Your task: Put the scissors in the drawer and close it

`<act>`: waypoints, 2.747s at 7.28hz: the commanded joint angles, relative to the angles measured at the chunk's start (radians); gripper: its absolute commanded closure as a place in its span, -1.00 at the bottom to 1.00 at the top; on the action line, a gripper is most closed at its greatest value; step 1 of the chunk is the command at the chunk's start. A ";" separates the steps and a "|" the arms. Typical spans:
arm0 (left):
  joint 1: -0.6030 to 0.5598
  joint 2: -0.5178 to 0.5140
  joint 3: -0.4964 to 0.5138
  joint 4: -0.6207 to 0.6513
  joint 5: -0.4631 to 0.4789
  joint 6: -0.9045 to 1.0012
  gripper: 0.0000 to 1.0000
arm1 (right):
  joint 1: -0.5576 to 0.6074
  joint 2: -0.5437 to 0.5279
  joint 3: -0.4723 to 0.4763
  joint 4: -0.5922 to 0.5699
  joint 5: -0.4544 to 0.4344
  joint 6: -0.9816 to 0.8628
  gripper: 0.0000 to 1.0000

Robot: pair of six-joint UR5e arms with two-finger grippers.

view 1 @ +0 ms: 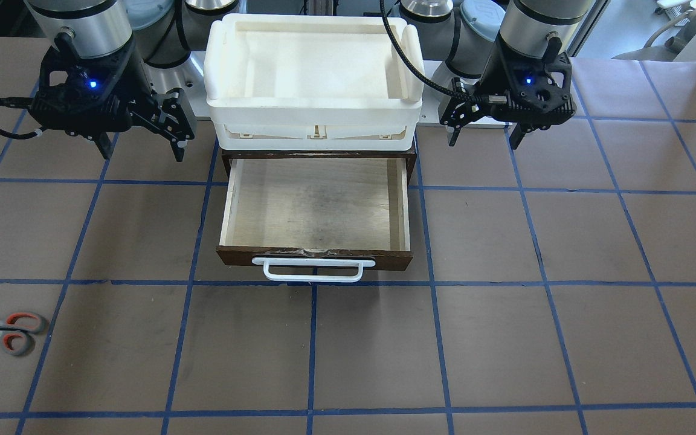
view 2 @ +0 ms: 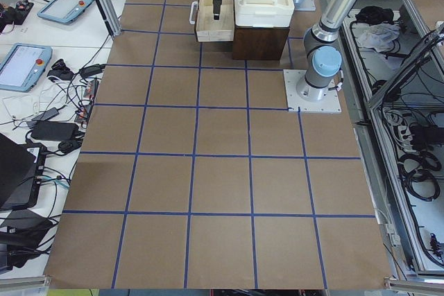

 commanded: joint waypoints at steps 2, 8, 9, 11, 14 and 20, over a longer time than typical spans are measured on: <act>-0.001 0.002 0.000 0.001 0.000 -0.002 -1.00 | 0.000 0.000 0.000 0.000 0.004 -0.003 -1.00; 0.001 -0.005 0.000 0.004 -0.005 -0.010 -1.00 | 0.000 0.002 0.000 0.002 0.007 0.002 -1.00; 0.001 -0.003 0.000 0.004 -0.005 -0.010 -1.00 | 0.000 0.002 0.000 0.002 -0.002 0.002 -1.00; 0.001 0.000 0.000 0.002 -0.003 -0.010 -1.00 | 0.000 0.003 0.000 -0.008 0.009 0.003 -1.00; -0.002 0.002 0.000 0.002 -0.002 -0.010 -1.00 | 0.000 0.005 0.002 0.002 0.001 -0.004 -1.00; -0.001 0.002 0.000 0.002 0.005 -0.006 -1.00 | -0.109 0.029 0.002 -0.018 0.003 -0.468 -1.00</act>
